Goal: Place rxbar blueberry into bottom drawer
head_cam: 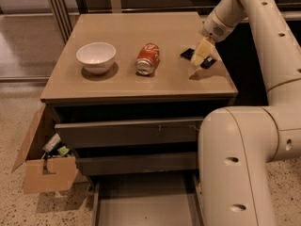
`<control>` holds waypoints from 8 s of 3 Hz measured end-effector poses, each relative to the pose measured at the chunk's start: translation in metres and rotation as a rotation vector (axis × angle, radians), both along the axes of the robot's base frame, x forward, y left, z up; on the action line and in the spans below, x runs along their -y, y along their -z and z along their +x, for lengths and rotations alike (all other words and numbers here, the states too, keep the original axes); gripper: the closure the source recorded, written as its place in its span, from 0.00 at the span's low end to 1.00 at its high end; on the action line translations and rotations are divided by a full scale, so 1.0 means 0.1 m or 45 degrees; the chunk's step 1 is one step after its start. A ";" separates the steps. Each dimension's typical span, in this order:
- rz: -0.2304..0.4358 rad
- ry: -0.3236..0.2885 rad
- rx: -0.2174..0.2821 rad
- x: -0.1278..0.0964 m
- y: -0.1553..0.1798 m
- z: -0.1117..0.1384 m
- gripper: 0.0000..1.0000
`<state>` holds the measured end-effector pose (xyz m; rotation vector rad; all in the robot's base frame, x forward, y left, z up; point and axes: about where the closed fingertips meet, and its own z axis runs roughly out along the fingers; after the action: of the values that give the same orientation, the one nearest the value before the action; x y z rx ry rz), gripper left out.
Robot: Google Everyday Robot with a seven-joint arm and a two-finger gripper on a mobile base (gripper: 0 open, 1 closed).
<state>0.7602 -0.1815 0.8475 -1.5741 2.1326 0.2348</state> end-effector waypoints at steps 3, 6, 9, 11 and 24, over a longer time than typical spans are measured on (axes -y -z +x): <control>-0.004 0.089 -0.057 0.05 0.17 0.05 0.00; -0.063 0.140 -0.103 0.24 0.45 0.08 0.02; -0.063 0.140 -0.103 0.24 0.45 0.08 0.72; -0.063 0.140 -0.103 0.24 0.45 0.08 1.00; 0.044 0.222 0.292 0.74 -0.61 -0.63 1.00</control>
Offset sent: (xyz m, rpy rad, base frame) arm 0.0281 -0.0248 0.0132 -0.0010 0.1033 -0.0556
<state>0.6971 -0.2556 0.9090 -1.3176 2.0584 0.0306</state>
